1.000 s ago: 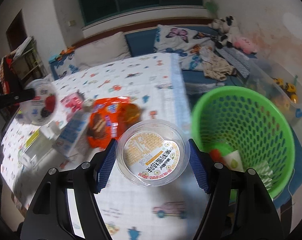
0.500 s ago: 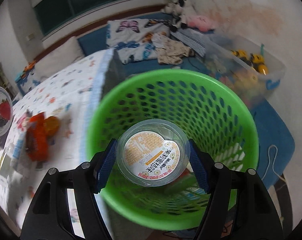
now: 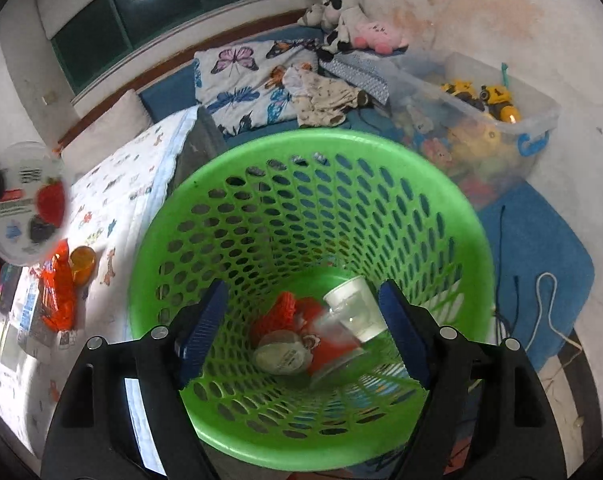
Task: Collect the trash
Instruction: 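Carry both held items over the green basket and open both tools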
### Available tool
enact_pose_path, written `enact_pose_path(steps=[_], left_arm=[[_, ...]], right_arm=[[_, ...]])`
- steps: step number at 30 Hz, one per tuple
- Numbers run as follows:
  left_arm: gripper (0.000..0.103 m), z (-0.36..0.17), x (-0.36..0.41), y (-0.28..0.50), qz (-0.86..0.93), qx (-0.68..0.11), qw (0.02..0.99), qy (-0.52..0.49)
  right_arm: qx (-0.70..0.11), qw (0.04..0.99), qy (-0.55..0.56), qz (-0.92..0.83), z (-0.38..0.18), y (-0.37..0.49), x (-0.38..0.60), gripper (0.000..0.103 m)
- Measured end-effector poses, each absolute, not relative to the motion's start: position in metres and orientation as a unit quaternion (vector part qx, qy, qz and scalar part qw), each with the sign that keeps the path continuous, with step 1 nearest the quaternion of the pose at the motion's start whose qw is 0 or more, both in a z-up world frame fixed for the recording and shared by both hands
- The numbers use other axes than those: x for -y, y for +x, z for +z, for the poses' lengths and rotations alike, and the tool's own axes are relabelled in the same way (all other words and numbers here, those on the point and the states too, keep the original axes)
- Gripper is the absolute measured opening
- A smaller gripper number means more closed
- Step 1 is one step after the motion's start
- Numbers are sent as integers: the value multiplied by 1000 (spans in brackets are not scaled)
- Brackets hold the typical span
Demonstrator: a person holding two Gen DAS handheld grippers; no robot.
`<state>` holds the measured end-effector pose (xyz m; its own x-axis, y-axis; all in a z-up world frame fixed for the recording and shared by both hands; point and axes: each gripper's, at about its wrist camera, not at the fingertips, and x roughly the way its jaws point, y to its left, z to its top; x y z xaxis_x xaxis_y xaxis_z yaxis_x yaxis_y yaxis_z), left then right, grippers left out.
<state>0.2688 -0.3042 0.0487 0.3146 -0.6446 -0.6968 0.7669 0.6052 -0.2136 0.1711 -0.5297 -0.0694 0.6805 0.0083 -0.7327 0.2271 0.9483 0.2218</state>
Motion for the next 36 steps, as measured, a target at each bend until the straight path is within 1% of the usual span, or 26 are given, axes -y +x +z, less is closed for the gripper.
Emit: enact_pose_path(steps=[10,20,21,22,23,25,27,30,36], left_arm=[[13,11,389,276,-448,-439,772,103],[14,-32,434,288,-425,-471,759,146],[16,-34,434,288,-425,-472,759,144],[23,-35,435,290,-424,-472,760,143],[34,-36,435,290,-420,-473,761,144],[42,-35,434,290,-417,-464,768,144],[44,-32,432,290,-418,-460,771,140],[45,-25,425,290,-416,-460,774,127],[45,15,386,274,-405,-417,804,120]], right_arm=[[-356,918,152,-81,-45,137,551,78],[-359,913,169,-92,-55,116,565,78],[-360,913,171,-91,-57,116,566,78],[-361,912,172,-93,-58,115,567,78],[-362,911,173,-94,-60,114,567,78],[-362,911,173,-95,-61,112,567,78],[-361,911,175,-94,-61,111,567,78],[-357,913,177,-92,-57,108,564,78],[-349,918,168,-79,-45,104,546,78]])
